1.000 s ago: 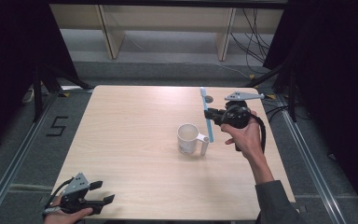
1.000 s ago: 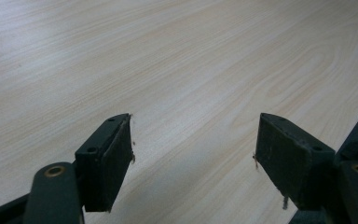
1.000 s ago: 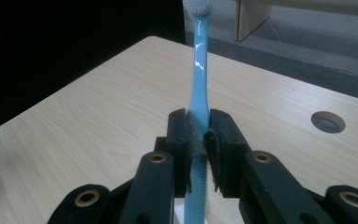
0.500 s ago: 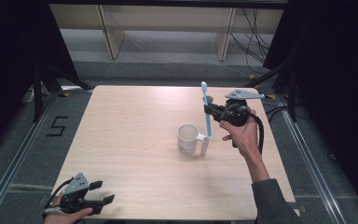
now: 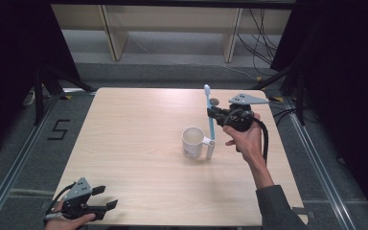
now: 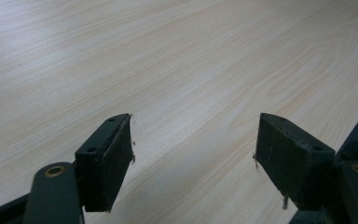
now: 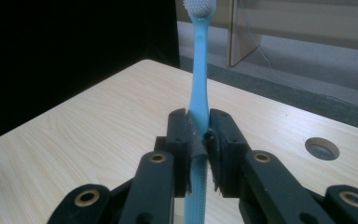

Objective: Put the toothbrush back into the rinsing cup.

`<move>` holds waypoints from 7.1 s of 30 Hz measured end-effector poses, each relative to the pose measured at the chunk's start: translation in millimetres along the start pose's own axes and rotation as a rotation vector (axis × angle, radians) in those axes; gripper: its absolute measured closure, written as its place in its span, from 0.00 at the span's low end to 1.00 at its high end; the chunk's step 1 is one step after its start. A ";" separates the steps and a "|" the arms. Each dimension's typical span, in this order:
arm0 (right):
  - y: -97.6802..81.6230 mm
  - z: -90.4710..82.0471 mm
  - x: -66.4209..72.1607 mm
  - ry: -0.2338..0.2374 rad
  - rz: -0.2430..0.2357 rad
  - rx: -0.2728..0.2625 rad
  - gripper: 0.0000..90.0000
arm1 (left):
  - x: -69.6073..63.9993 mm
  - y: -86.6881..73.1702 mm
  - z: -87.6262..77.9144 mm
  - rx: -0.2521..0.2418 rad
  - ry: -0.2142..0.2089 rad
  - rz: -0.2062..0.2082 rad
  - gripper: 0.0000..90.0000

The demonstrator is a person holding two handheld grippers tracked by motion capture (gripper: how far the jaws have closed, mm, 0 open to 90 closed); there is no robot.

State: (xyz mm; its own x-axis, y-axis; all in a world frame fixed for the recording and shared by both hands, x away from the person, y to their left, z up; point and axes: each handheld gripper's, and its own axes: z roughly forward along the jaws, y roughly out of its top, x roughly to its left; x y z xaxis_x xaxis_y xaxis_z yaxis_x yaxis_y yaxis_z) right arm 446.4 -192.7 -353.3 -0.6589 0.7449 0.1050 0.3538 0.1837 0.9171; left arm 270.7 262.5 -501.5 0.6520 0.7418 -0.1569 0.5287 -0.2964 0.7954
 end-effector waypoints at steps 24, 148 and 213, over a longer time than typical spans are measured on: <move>-21.4 -2.7 -1.0 -0.010 0.024 -0.042 0.88 | 0.0 0.2 -0.8 0.008 -0.002 0.002 0.29; -109.8 -81.1 -8.5 -0.142 0.125 0.114 0.62 | 0.4 0.4 -0.9 0.020 -0.005 0.010 0.29; -179.9 -104.6 27.9 -0.099 0.054 0.325 0.31 | 0.0 0.5 -2.2 0.028 -0.005 0.019 0.28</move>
State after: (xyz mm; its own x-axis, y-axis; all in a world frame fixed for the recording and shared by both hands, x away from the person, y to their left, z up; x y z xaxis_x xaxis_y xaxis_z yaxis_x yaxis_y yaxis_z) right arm 294.9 -272.0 -475.0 -0.5716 0.8148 0.0973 0.5898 0.3255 0.7391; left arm 269.8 263.6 -499.8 0.6648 0.7327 -0.1455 0.5311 -0.3267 0.7818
